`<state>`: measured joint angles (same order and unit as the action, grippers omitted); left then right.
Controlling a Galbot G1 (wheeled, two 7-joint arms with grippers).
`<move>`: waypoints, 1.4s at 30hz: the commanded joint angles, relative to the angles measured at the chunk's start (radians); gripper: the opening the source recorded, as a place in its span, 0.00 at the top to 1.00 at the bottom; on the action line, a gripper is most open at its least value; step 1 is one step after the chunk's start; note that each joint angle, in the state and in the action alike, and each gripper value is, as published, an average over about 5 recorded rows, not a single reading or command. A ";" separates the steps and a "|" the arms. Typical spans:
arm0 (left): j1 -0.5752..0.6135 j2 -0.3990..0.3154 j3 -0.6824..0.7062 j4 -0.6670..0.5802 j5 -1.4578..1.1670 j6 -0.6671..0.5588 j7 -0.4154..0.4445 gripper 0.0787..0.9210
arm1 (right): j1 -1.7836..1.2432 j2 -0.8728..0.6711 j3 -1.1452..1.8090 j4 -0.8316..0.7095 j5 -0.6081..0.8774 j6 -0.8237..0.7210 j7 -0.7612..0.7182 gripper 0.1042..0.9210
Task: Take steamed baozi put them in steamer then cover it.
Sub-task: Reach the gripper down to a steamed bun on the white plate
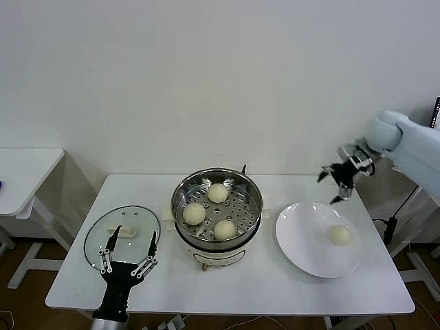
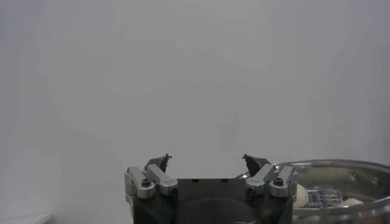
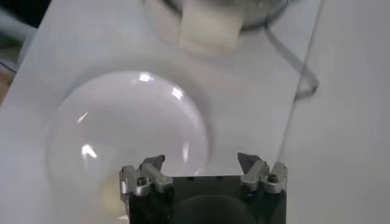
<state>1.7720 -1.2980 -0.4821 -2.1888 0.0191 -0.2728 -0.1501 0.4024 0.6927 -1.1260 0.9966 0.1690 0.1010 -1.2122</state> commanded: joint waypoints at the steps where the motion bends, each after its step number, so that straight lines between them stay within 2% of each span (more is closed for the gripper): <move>1: 0.001 0.000 -0.002 0.003 0.001 0.002 0.000 0.12 | -0.236 -0.063 0.072 -0.111 -0.038 -0.065 0.039 0.12; 26: 0.013 0.003 -0.008 0.005 0.014 -0.011 -0.002 0.12 | -0.304 0.021 0.085 -0.165 -0.052 -0.065 0.125 0.12; 29: 0.014 0.002 -0.008 0.004 0.014 -0.012 -0.003 0.12 | -0.306 0.023 0.090 -0.162 -0.049 -0.060 0.133 0.17; 34: 0.013 0.008 -0.008 -0.003 0.014 -0.013 -0.004 0.12 | -0.297 0.009 0.091 -0.129 -0.052 -0.058 0.129 0.30; 42: 0.005 0.014 0.005 -0.010 0.014 -0.008 -0.005 0.12 | -0.126 -0.019 0.017 -0.032 -0.046 -0.076 0.060 0.34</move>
<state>1.7787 -1.2879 -0.4826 -2.1948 0.0322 -0.2843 -0.1544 0.1465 0.6878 -1.0584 0.8890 0.1191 0.0361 -1.1051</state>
